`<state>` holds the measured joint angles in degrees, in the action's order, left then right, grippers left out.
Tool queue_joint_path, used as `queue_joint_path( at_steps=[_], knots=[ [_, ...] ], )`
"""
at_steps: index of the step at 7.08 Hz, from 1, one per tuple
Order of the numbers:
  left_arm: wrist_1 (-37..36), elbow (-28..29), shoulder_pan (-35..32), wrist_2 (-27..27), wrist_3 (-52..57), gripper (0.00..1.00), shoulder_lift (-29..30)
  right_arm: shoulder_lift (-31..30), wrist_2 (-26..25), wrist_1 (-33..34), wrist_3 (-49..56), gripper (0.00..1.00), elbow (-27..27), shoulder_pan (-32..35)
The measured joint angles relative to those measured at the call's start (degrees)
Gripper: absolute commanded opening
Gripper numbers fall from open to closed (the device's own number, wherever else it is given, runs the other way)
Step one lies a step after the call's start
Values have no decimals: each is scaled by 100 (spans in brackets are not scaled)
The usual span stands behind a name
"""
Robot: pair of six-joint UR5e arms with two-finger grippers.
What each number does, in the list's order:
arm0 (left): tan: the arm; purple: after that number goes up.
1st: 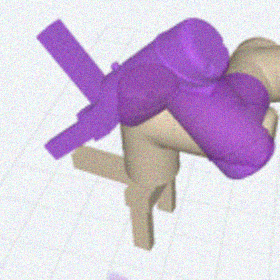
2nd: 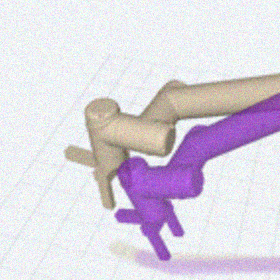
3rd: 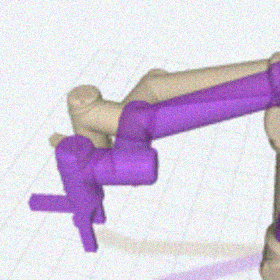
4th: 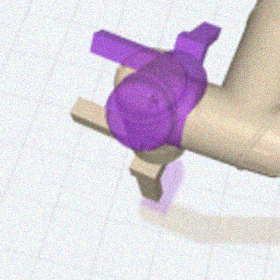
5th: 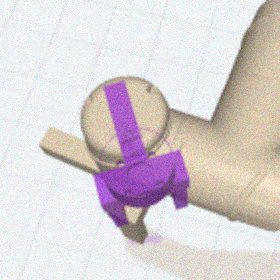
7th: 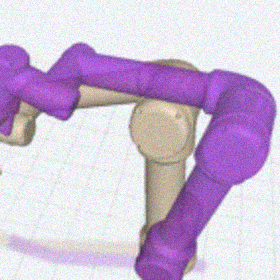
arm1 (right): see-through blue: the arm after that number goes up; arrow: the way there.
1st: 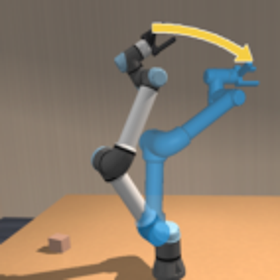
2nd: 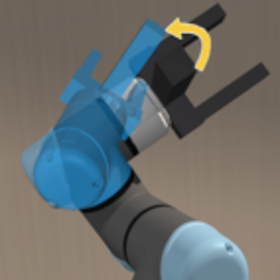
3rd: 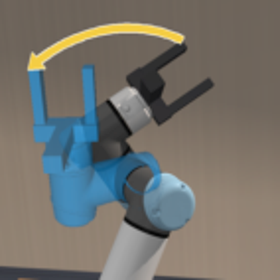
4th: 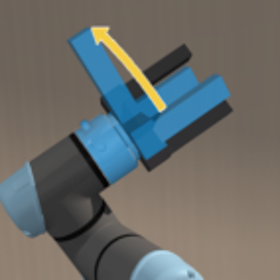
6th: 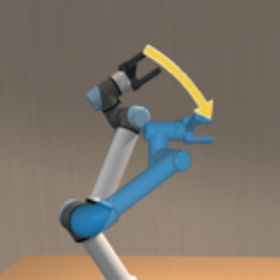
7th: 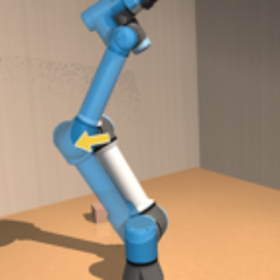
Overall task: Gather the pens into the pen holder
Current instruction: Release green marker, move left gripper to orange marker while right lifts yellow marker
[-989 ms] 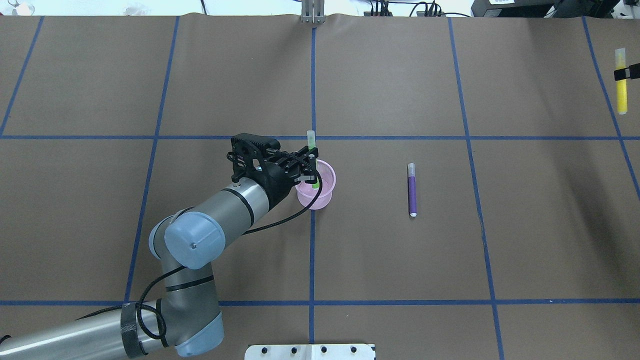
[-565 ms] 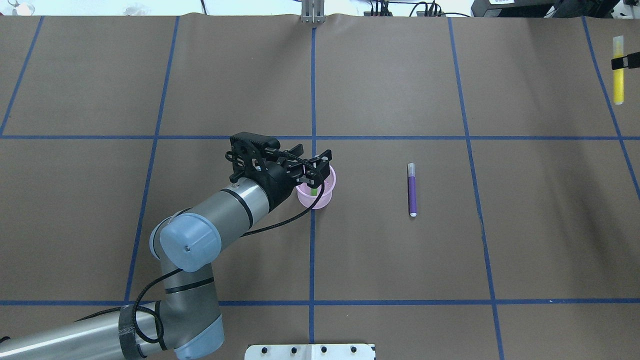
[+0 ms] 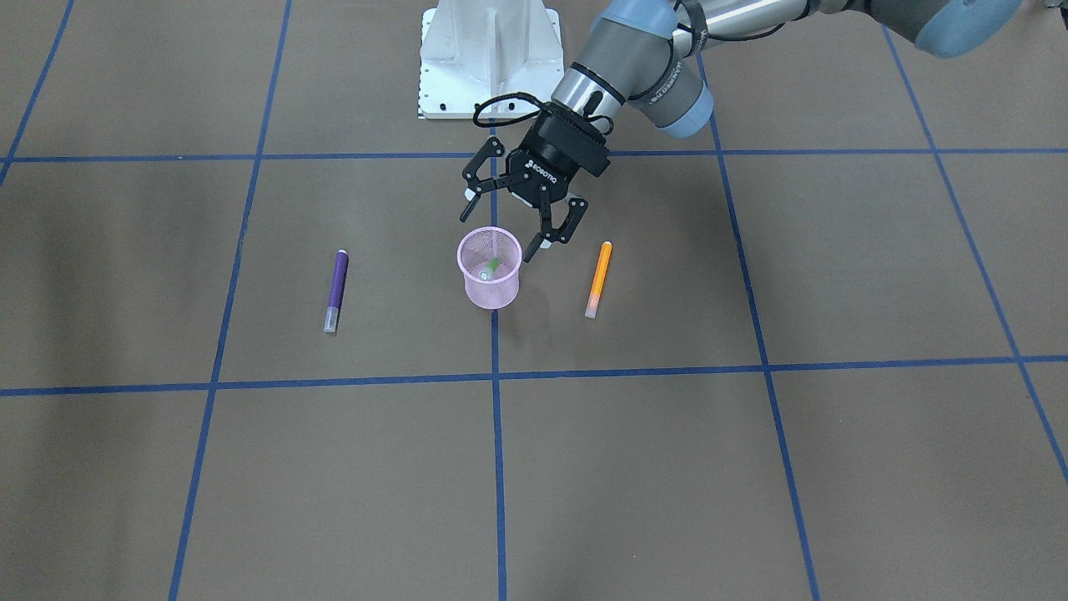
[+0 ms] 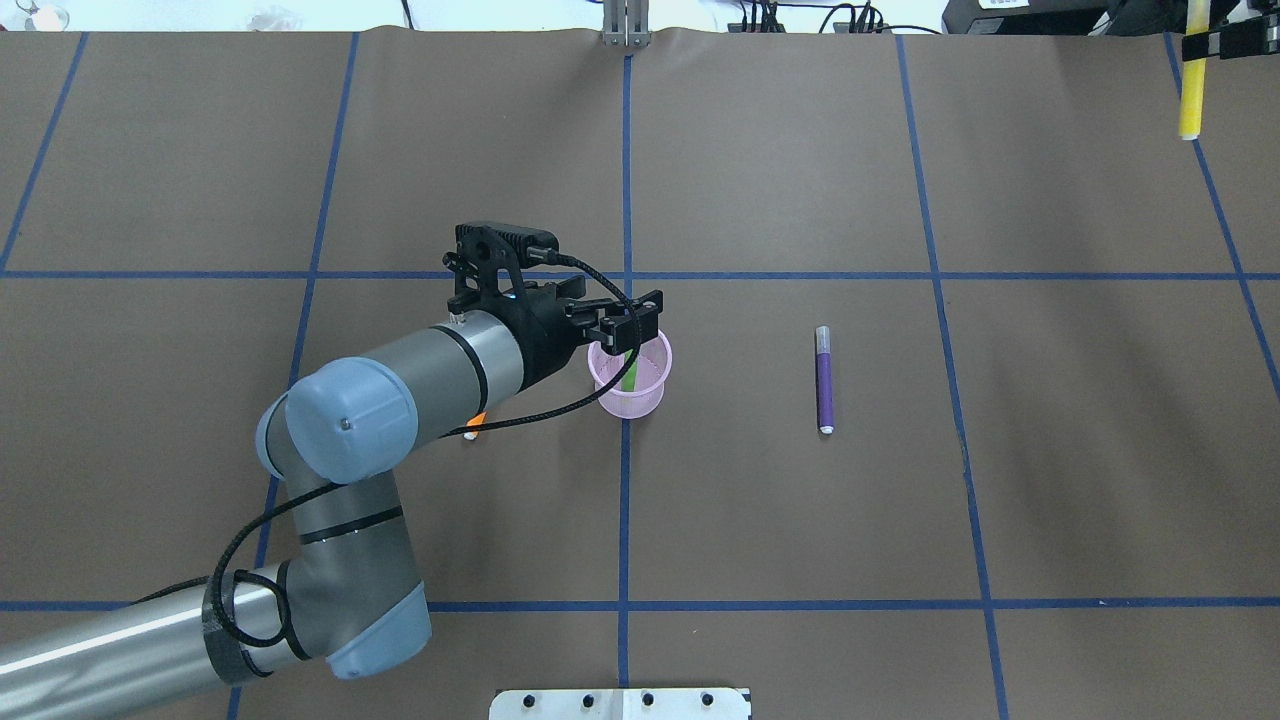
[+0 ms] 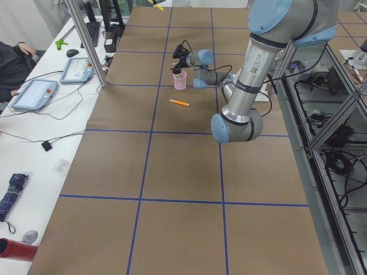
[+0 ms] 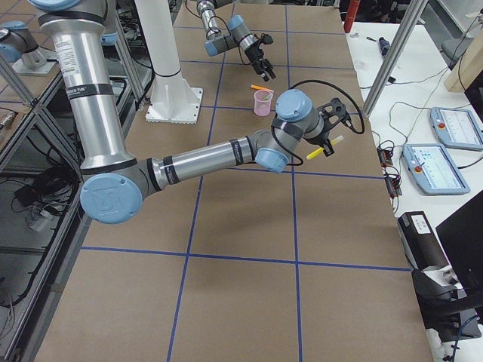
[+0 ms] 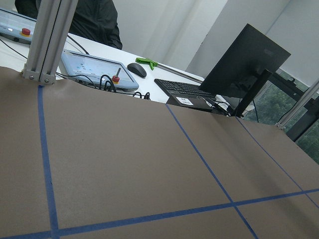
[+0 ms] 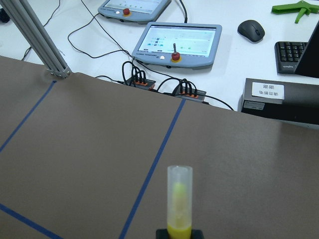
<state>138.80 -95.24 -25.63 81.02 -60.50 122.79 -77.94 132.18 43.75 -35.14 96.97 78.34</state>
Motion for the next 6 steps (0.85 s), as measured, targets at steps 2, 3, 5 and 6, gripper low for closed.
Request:
queue_joint_path(
  at_steps=[2, 3, 5, 6],
  knots=[
    [-1795, -381, -660, 1684, 56, 99, -16, 53, -264, -72, -665, 0, 401, -365],
    [-2305, -447, -832, 2184, 85, 99, -26, 40, -500, -319, -1012, 0, 507, -630],
    [-2767, -336, -981, 2608, 231, 99, -23, -15, -1404, -1117, -1836, 0, 576, -1459],
    [-3191, -233, -1099, 2910, 567, 99, 8, -19, -1866, -1324, -2046, 0, 625, -1934]
  ],
)
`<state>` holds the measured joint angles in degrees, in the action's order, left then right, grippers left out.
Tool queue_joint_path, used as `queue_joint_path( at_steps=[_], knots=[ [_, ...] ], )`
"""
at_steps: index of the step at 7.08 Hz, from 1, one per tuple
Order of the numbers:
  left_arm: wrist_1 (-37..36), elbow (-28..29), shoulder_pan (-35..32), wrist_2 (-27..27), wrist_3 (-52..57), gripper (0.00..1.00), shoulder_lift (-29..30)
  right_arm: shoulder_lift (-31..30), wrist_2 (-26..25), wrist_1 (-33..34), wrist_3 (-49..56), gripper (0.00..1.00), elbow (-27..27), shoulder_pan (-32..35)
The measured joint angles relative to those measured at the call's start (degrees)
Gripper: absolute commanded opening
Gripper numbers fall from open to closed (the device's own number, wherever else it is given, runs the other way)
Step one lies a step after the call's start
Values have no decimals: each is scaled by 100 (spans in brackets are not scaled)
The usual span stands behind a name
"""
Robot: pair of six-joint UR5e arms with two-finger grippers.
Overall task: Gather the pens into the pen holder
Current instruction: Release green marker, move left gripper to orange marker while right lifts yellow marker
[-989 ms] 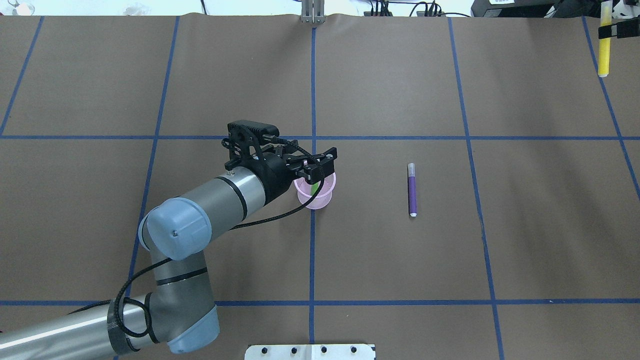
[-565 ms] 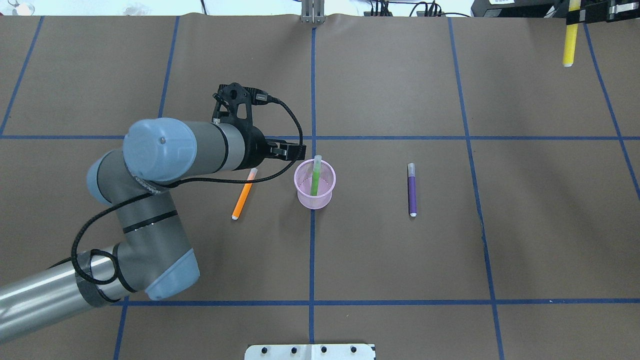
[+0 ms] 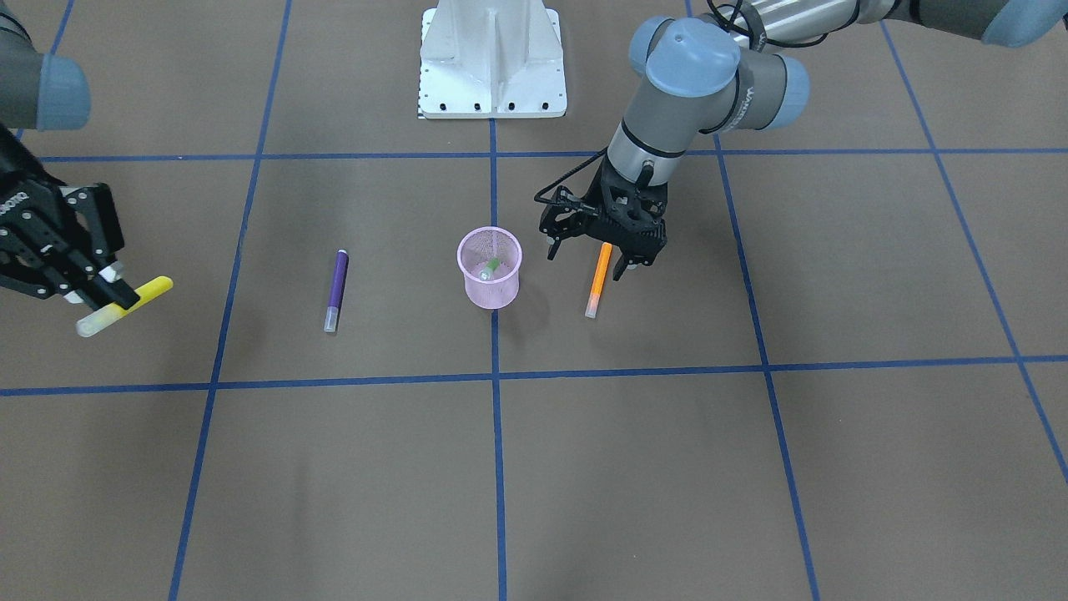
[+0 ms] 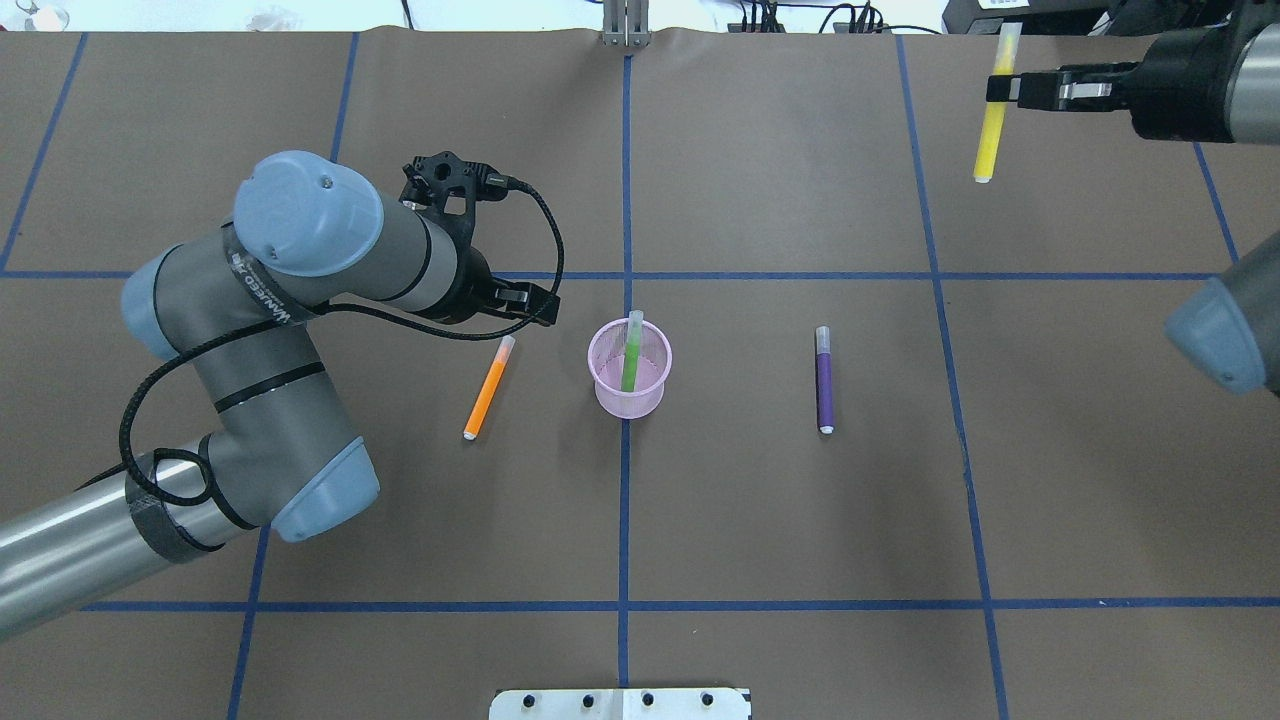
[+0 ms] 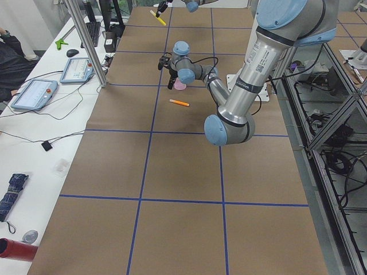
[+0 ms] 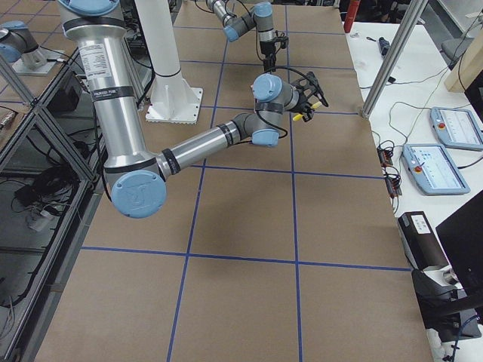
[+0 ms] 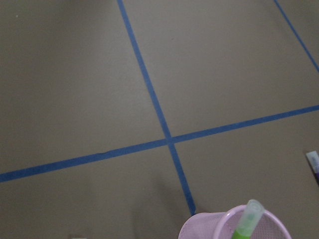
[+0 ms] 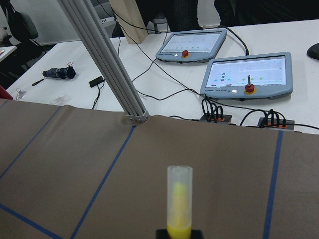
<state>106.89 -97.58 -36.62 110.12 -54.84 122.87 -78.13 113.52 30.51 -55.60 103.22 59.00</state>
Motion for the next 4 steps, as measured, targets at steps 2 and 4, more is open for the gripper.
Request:
queue_joint_path(
  at_steps=[2, 4],
  knots=[
    [-495, 238, -67, 335, 434, 99, 47, 15, -1252, -171, -96, 0, 108, -1110],
    [-536, 594, -45, 382, 470, 95, 193, 105, -2327, -202, -90, 0, 208, -2013]
  ],
)
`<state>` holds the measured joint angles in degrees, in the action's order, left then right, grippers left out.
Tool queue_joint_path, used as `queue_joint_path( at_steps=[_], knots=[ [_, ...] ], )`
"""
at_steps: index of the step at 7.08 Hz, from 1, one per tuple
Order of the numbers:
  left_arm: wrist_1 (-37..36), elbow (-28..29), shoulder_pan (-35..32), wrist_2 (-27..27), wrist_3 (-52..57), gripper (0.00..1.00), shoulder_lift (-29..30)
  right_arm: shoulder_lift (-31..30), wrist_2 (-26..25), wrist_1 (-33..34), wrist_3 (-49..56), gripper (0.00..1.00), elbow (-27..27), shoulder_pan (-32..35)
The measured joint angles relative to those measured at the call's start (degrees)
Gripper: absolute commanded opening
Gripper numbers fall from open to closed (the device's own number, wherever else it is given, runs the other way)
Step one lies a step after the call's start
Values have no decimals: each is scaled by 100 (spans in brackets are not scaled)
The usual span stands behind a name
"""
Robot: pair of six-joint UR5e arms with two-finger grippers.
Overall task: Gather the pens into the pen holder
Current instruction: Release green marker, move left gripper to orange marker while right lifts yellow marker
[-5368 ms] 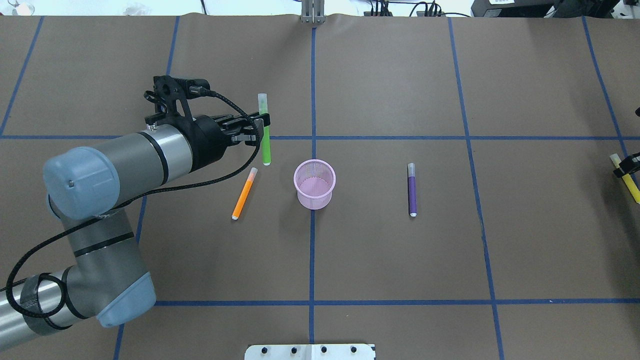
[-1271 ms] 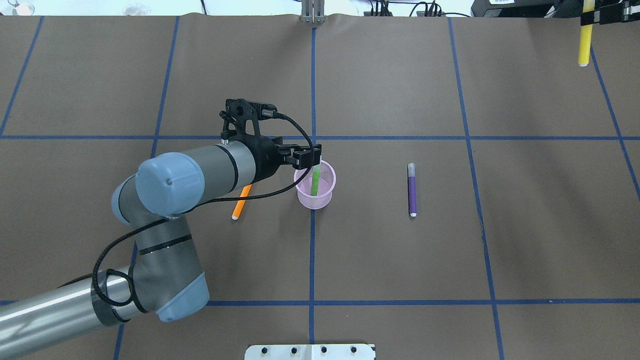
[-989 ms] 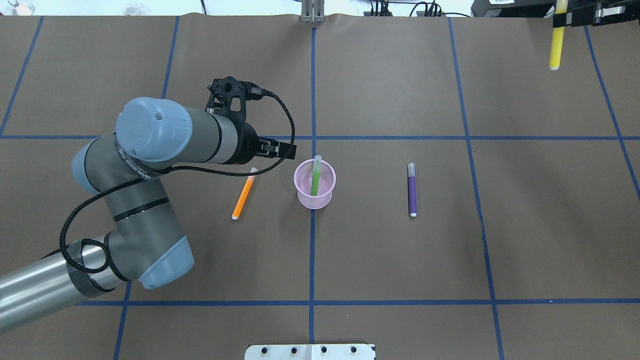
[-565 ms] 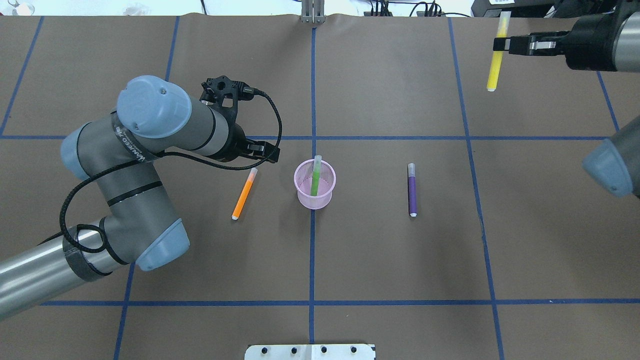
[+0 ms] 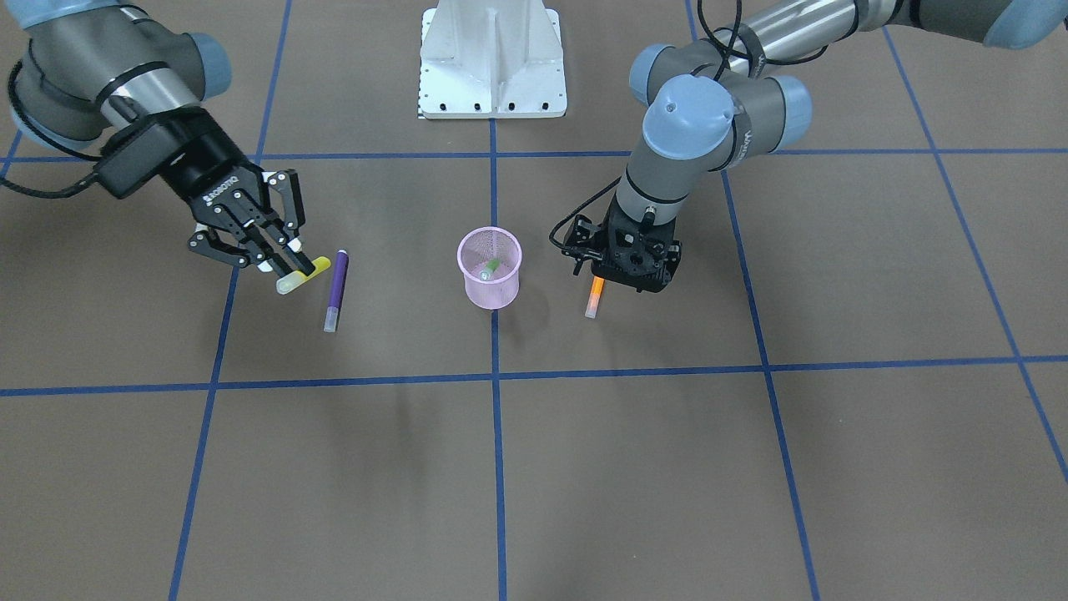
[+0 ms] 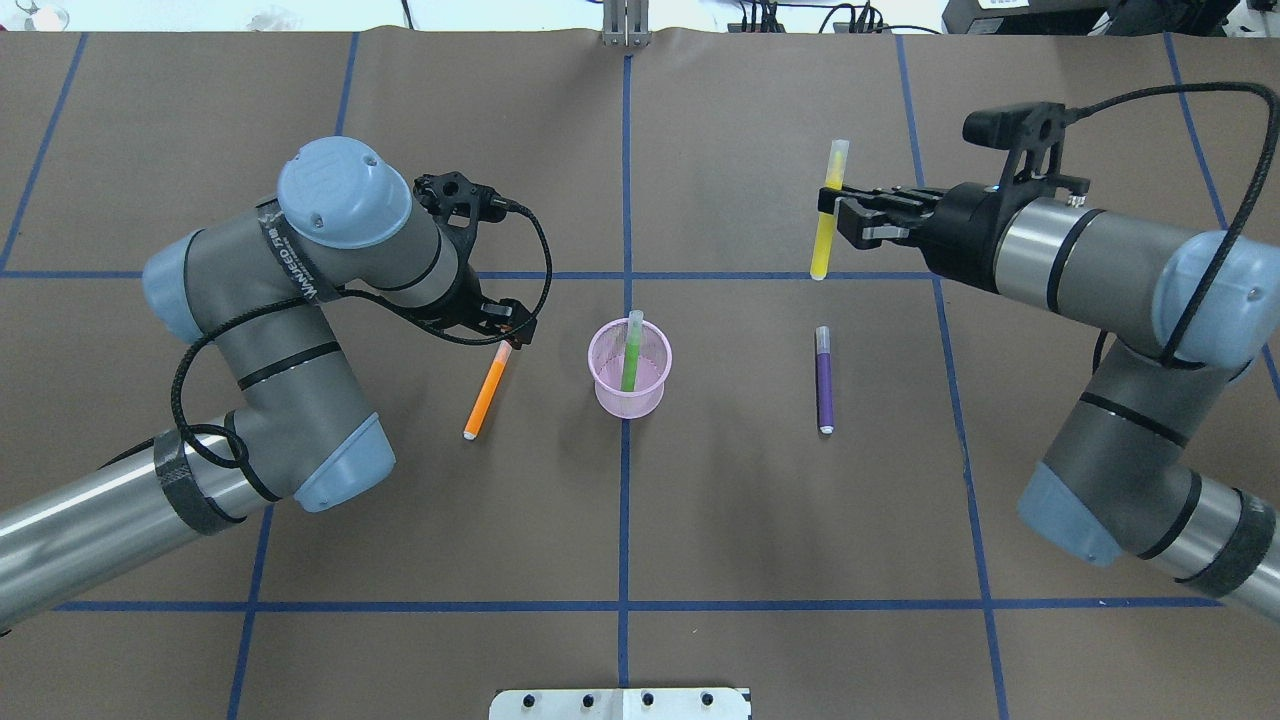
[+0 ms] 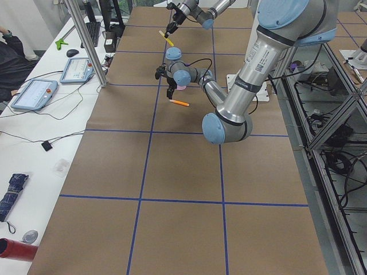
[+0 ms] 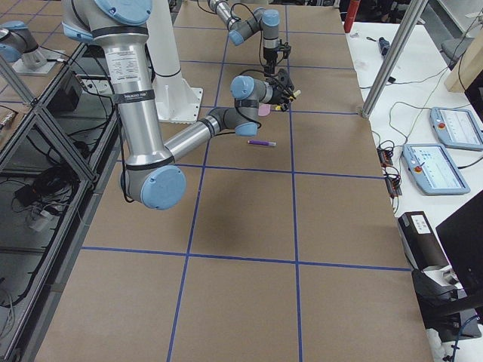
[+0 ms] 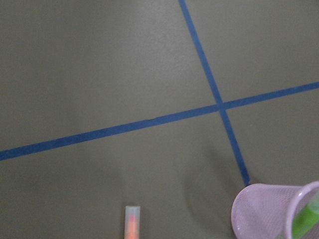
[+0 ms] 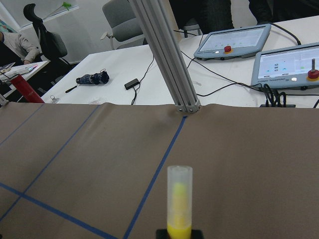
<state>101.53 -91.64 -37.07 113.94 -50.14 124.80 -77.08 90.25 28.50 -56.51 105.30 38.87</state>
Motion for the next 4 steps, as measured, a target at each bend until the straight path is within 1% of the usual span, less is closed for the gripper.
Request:
queue_joint_path(
  at_steps=[1, 2, 3, 4],
  knots=[
    [8, 201, 32, 4, 8, 93, 101, 55, -213, 0, 12, 0, 26, -204],
    [13, 380, 91, 5, 13, 88, 198, 106, -288, 4, 20, 0, 31, -292],
    [17, 500, 143, 5, 24, 87, 243, 151, -313, 6, 34, 0, 33, -328],
    [22, 590, 184, 5, 47, 83, 262, 191, -318, 5, 58, 0, 34, -339]
  ],
)
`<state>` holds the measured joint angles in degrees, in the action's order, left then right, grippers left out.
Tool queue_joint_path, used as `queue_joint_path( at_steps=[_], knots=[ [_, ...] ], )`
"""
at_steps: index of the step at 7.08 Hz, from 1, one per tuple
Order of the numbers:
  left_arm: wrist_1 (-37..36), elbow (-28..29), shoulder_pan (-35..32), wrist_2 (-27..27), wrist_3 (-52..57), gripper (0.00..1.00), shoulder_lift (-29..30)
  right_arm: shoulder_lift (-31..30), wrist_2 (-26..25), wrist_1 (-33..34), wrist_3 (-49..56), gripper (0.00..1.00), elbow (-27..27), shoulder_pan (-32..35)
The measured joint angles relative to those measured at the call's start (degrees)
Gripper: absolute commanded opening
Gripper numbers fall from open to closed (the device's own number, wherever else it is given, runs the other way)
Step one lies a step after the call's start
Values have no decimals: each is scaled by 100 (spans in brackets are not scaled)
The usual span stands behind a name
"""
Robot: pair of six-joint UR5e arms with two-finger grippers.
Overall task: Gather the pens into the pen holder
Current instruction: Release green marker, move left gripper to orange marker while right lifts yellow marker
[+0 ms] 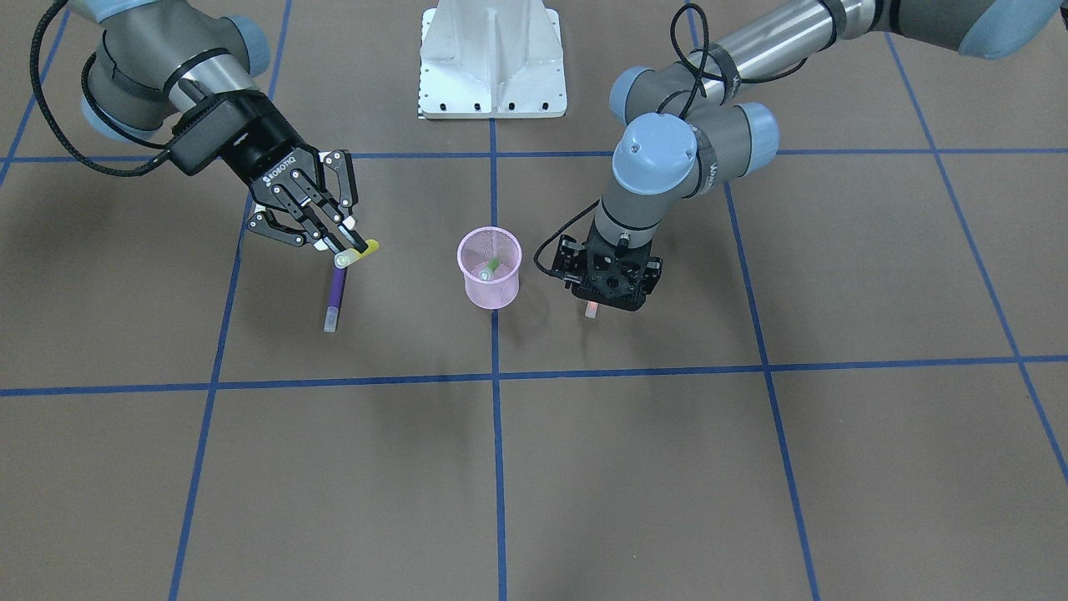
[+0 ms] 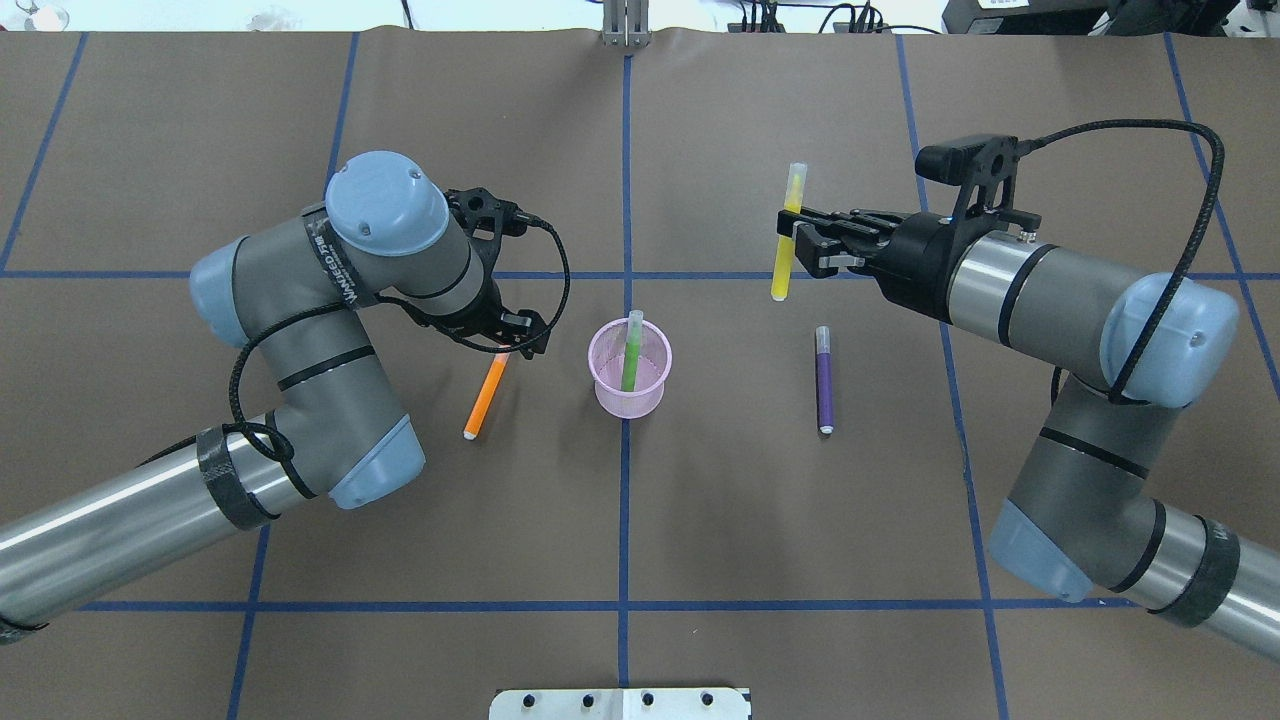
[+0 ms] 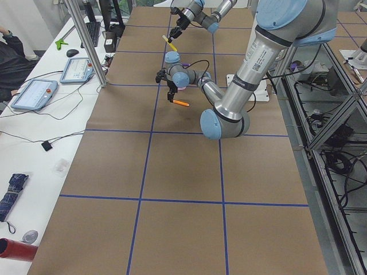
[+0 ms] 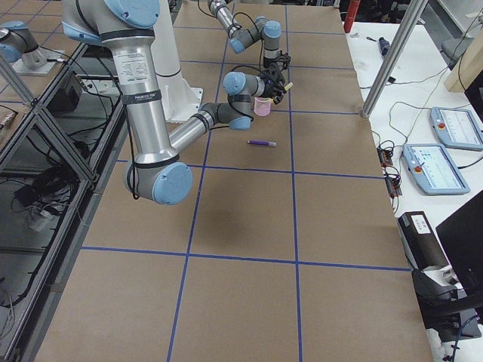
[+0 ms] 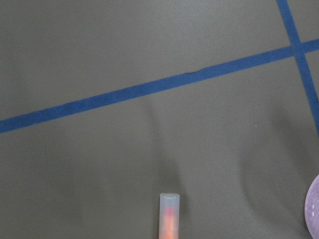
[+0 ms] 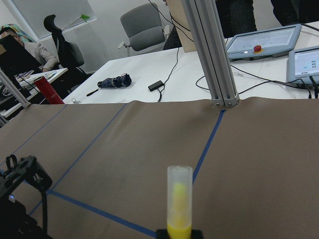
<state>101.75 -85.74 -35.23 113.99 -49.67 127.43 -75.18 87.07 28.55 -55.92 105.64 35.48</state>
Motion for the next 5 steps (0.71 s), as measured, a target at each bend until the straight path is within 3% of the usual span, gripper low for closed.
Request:
queue_joint_path(
  at_steps=[3, 4, 5],
  knots=[
    [1, 143, 42, 0, 35, 68, 3, 61, 2, -1, 28, 0, 6, -5],
    [-5, 169, 52, 2, 34, 56, 2, 90, 3, 1, 31, 0, 1, -6],
    [-21, 179, 64, 11, 31, 37, 2, 122, 1, 1, 35, 0, -2, -6]
  ],
)
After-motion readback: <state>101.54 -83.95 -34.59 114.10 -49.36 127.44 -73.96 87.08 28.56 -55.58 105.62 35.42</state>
